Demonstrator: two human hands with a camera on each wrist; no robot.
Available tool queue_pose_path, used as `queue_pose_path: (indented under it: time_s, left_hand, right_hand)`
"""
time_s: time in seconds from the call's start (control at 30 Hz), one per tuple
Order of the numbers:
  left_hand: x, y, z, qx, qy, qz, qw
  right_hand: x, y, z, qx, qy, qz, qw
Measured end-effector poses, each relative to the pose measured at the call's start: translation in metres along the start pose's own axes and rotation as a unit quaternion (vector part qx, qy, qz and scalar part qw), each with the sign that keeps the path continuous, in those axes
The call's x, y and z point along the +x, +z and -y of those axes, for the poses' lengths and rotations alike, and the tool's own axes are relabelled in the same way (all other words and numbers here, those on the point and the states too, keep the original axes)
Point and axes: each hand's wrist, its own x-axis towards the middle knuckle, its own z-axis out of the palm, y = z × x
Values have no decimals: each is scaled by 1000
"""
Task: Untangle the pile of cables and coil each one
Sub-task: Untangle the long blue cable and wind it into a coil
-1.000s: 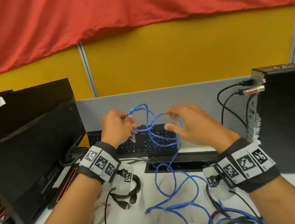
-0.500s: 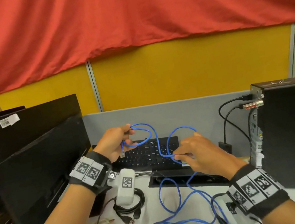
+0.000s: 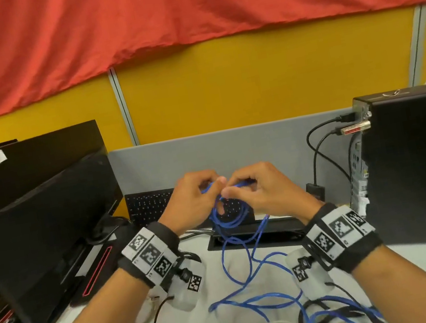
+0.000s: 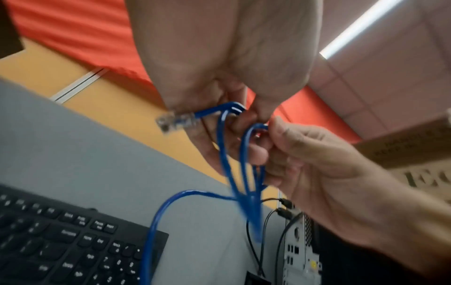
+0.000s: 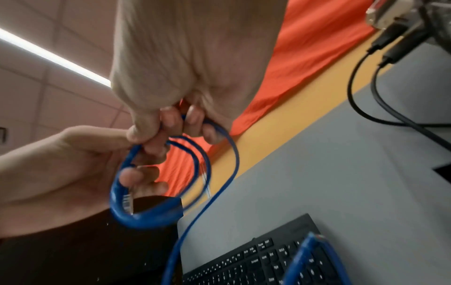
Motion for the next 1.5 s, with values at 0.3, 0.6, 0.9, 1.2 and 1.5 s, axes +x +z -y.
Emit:
queue_pose_path:
  time_s: [0.3,0.6,0.9,1.2,1.5]
  left_hand:
    - [-6,0,1,-325,-114,102,933]
    - [-20,-12,16,-547,-160,153,808]
    - [-12,-27,29,-406,-146,-29,902]
    - [-16,-26,47,89,-50,-69,992]
    - [-25,-3,46,-208,-84,23,974]
  right_hand:
    - [6,4,-8,72,44,-127,988]
    - [8,0,-26,59,92,-51,993]
    - [-1,32,-49,-130,152,183,963]
    - [1,27,-21,-80,6,185,980]
    - [9,10,-16,-10,54,-104,993]
